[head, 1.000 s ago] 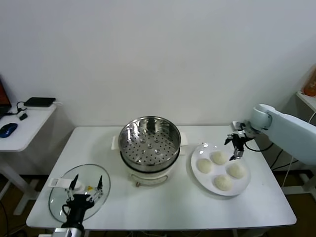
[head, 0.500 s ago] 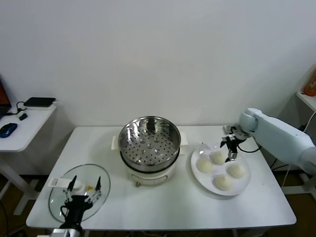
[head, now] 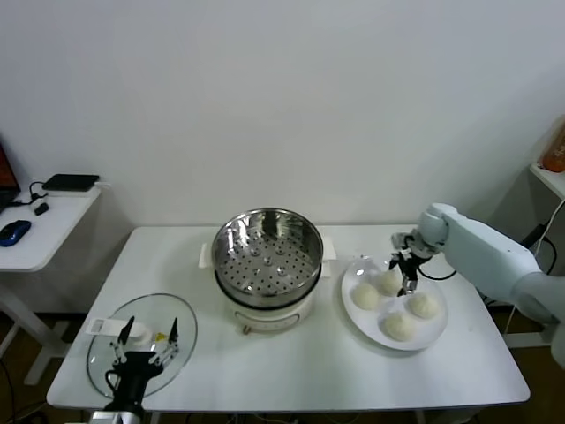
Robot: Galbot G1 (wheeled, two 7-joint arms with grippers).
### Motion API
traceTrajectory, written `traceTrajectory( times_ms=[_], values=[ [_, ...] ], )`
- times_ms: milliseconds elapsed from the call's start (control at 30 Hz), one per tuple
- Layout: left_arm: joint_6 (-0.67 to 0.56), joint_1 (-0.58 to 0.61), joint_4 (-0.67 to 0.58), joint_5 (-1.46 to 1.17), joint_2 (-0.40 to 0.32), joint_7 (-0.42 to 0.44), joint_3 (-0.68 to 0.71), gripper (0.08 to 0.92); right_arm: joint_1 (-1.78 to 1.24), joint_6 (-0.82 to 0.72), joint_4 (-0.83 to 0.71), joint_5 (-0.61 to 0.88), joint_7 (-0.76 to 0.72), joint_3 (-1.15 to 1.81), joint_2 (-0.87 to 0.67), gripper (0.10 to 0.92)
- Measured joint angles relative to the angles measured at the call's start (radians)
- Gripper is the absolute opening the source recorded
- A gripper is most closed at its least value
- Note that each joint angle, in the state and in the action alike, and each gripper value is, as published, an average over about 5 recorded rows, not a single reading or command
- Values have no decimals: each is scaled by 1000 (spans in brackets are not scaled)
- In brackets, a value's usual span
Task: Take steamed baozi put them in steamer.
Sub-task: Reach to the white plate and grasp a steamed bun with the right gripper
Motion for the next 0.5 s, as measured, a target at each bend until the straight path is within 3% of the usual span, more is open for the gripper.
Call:
traceTrajectory(
  times_ms=[333, 500],
  values=[
    [-1, -2, 3, 0, 0, 0, 2, 823, -16, 5, -25, -16, 0, 31, 14, 818],
    [-1, -2, 4, 0, 0, 0, 2, 823, -16, 7, -31, -18, -3, 40, 15, 723]
  ],
)
